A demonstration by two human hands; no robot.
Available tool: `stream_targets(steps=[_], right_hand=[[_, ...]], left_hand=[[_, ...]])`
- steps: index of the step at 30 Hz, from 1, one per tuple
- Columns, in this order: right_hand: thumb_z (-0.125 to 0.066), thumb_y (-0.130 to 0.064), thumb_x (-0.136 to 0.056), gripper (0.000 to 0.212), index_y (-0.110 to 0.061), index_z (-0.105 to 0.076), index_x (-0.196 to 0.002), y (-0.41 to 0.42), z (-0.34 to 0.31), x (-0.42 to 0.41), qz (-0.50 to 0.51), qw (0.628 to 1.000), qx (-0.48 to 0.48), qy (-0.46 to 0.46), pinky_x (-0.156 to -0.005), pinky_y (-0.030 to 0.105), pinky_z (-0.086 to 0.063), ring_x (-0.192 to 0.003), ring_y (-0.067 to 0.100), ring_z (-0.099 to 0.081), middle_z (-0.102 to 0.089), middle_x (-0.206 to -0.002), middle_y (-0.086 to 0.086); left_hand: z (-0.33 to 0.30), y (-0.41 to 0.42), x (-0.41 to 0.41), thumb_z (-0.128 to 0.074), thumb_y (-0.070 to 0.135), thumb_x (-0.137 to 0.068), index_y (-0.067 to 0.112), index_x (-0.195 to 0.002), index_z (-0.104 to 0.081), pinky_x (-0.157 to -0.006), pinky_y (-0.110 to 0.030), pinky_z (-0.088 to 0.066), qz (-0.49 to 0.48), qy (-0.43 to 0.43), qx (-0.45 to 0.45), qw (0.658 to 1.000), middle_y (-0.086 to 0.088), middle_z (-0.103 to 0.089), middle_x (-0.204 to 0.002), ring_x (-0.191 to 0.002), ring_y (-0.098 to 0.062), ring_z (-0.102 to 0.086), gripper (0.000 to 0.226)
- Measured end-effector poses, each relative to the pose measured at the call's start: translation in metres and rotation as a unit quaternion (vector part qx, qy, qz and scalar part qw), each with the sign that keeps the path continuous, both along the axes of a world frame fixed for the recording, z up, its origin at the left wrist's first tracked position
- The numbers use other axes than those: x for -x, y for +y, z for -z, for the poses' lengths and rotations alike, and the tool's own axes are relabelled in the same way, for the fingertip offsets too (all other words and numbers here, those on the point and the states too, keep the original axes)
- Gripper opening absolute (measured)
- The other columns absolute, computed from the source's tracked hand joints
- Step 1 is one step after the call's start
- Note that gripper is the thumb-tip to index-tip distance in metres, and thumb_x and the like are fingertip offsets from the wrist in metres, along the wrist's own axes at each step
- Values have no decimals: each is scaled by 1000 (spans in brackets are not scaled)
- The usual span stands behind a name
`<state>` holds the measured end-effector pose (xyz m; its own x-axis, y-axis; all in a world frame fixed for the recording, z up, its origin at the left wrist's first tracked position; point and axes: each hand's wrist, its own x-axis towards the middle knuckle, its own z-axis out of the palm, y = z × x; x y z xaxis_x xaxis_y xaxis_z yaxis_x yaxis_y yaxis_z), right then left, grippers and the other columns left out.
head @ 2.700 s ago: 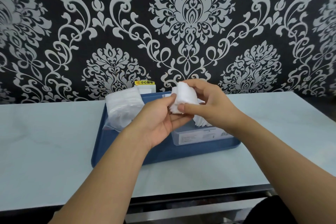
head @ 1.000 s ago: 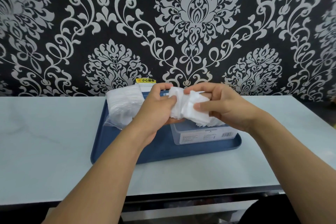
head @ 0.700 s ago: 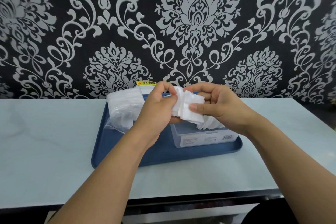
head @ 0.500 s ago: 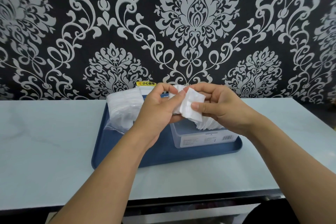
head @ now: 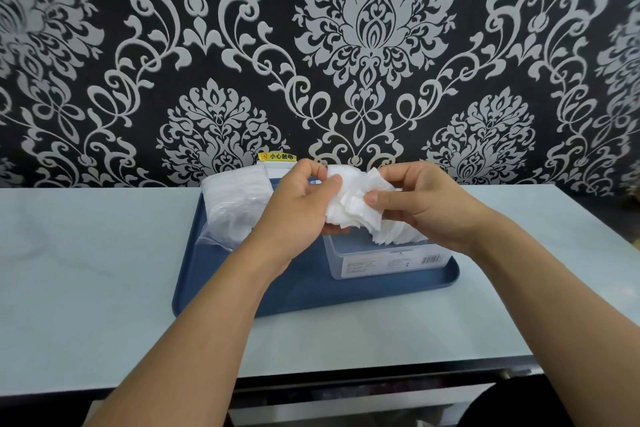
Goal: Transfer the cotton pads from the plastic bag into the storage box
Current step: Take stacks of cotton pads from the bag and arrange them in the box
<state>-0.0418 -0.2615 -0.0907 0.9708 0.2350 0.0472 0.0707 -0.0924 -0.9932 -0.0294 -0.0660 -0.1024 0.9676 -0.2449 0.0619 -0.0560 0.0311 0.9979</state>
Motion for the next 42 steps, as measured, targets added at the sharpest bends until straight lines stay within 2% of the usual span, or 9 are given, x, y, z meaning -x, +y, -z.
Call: stream_targets(steps=[10, 15, 20, 27, 32, 35, 37, 40, 42], right_hand=[[-64, 3, -90, 21, 1, -72, -110, -6, -1, 2, -26, 999, 40, 18, -87, 33, -60, -95, 27, -69, -74, -107, 20], [-65, -10, -89, 27, 7, -68, -110, -14, -24, 5, -40, 999, 17, -23, -69, 26, -50, -81, 23, -58, -68, -95, 17], [-71, -5, -89, 10, -6, -73, -100, 14, -22, -1, -45, 980, 185, -63, -62, 25, -50, -68, 17, -60, -71, -79, 9], [-82, -4, -79, 43, -17, -62, -115, 19, -25, -4, -10, 970, 230, -71, -56, 24, -50, -61, 25, -61, -69, -78, 31], [-89, -9, -71, 58, -23, -62, -120, 20, -22, -5, 74, 963, 236, -104, -57, 29, -43, -54, 16, -44, -50, -59, 8], [-82, -1, -75, 59, -22, -59, -126, 25, -19, -1, 99, 971, 191, -108, -60, 29, -50, -65, 16, -50, -57, -78, 6], [-72, 3, -80, 64, -26, -53, -134, 31, -19, -1, 160, 982, 69, -74, -78, 34, -57, -89, 14, -57, -57, -107, 1], [-65, -24, -78, 71, -29, -42, -145, 45, -20, -1, 210, 973, -90, 24, -102, 43, -48, -116, 14, -56, -53, -134, -4], [-63, -44, -87, 76, -30, -29, -154, 59, -18, 4, 193, 978, -56, 54, -108, 43, -44, -125, 16, -53, -48, -147, -3]], left_hand=[[2, 2, 0, -61, 11, -98, 11, -99, -49, -47, -23, -52, 8, -20, -13, 1000, -3, -73, -69, -55, -13, -68, 12], [7, 1, -3, -63, 15, -98, 21, -121, -51, -62, -35, -60, -17, -12, -23, 1000, -10, -77, -96, -84, -25, -75, 27], [2, -4, 3, -56, 14, -100, 16, -102, -74, -59, -28, -58, 27, 29, -12, 999, -3, -78, -85, -73, -14, -74, 18], [4, -1, 0, -51, 16, -104, 16, -106, -74, -64, -33, -61, 25, 48, -22, 998, -6, -79, -96, -85, -20, -76, 23], [-2, -4, 1, -49, 32, -105, 12, -111, -70, -73, -42, -63, 27, 74, 35, 996, -10, -77, -103, -90, -25, -76, 30], [-1, -11, 3, -58, 25, -101, 11, -120, -65, -78, -38, -63, 30, 69, 59, 995, -8, -75, -114, -97, -23, -75, 26], [1, -16, 2, -54, 11, -102, 9, -127, -60, -77, -34, -63, 5, 69, 97, 993, -8, -72, -122, -101, -24, -74, 25], [-2, -24, 2, -46, 10, -105, 10, -130, -57, -78, -36, -62, -5, 99, 160, 982, -11, -71, -122, -100, -24, -74, 27], [-5, -34, 9, -45, 12, -105, 14, -130, -56, -80, -34, -60, 27, 103, 170, 980, -9, -73, -119, -102, -19, -73, 27]])
